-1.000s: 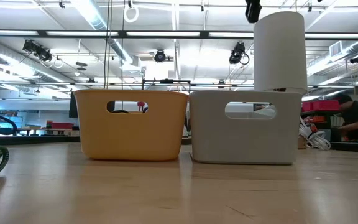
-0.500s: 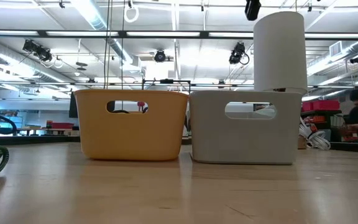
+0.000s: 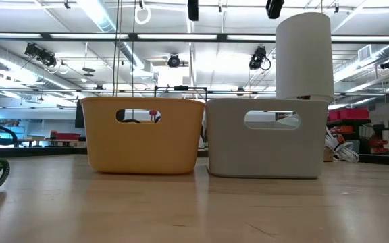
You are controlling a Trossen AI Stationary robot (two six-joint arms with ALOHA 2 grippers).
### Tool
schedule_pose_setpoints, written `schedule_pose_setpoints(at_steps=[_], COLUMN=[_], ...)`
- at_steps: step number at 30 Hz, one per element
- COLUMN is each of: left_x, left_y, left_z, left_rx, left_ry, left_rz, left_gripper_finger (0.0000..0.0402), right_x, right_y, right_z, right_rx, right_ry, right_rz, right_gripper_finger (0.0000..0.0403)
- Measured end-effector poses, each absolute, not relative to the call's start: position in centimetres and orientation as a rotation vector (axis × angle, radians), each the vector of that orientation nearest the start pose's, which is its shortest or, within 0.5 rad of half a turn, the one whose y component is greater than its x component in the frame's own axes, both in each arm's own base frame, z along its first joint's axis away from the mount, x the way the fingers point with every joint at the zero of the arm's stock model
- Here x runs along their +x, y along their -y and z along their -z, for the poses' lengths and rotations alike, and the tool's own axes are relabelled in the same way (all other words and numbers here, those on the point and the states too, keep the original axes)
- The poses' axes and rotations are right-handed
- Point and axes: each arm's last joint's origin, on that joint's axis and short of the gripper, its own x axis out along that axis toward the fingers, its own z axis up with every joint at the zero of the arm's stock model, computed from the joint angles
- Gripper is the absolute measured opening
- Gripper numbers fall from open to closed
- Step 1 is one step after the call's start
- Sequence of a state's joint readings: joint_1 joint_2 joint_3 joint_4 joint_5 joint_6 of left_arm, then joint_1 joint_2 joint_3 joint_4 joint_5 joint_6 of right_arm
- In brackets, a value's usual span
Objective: Pick & Place USB Port
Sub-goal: Put the black green charger cable into the gray bin
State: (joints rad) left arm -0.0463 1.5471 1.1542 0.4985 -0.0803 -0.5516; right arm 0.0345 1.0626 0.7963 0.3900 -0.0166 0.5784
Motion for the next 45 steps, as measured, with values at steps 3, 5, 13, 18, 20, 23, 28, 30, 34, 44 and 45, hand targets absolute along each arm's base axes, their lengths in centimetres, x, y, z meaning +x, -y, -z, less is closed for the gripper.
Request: schedule_pose_setpoints(at_steps=[3, 5, 13, 18, 20, 23, 28, 30, 34, 44, 45], left_x=[36.5, 36.8, 37.1, 37.1, 37.1, 37.1, 37.1, 37.1, 36.4, 31.8, 31.3], left_y=[1.5, 1.6, 1.6, 1.6, 1.6, 1.6, 1.7, 1.7, 1.7, -0.4, -0.6], left_z=[-33.4, -33.1, -32.7, -32.7, -32.7, -32.7, -32.7, -32.7, -33.4, -37.3, -37.6], left_rx=[-0.575, -0.582, -0.604, -0.604, -0.604, -0.604, -0.615, -0.612, -0.550, -0.379, -0.374], left_ry=[0.126, 0.131, 0.128, 0.125, 0.124, 0.124, 0.110, 0.107, 0.085, 0.053, 0.059], left_rz=[0.014, 0.032, 0.037, 0.033, 0.033, 0.033, 0.081, 0.094, 0.094, 0.025, 0.016], left_gripper_finger=[0.0022, 0.0022, 0.0039, 0.0074, 0.0079, 0.0080, 0.0080, 0.0086, 0.0114, 0.0191, 0.0193], right_x=[23.9, 24.0, 24.0, 24.0, 24.0, 24.0, 24.0, 24.0, 24.0, 24.0, 24.0], right_y=[-0.9, -0.9, -0.8, -0.8, -0.8, -0.8, -0.8, -0.8, -0.8, -0.8, -1.1], right_z=[-33.9, -33.9, -33.4, -33.4, -33.4, -33.4, -33.5, -33.5, -33.4, -31.8, -31.3], right_rx=[0.566, 0.560, 0.568, 0.552, 0.556, 0.550, 0.551, 0.552, 0.570, 0.679, 0.700], right_ry=[0.106, 0.105, 0.061, 0.061, 0.062, 0.067, 0.071, 0.071, 0.066, -0.090, -0.131], right_rz=[-0.084, -0.078, -0.036, -0.037, -0.035, -0.026, -0.031, -0.032, -0.025, 0.049, 0.066], right_gripper_finger=[0.0191, 0.0191, 0.0112, 0.0020, 0.0013, 0.0010, 0.0010, 0.0010, 0.0010, 0.0010, 0.0010])
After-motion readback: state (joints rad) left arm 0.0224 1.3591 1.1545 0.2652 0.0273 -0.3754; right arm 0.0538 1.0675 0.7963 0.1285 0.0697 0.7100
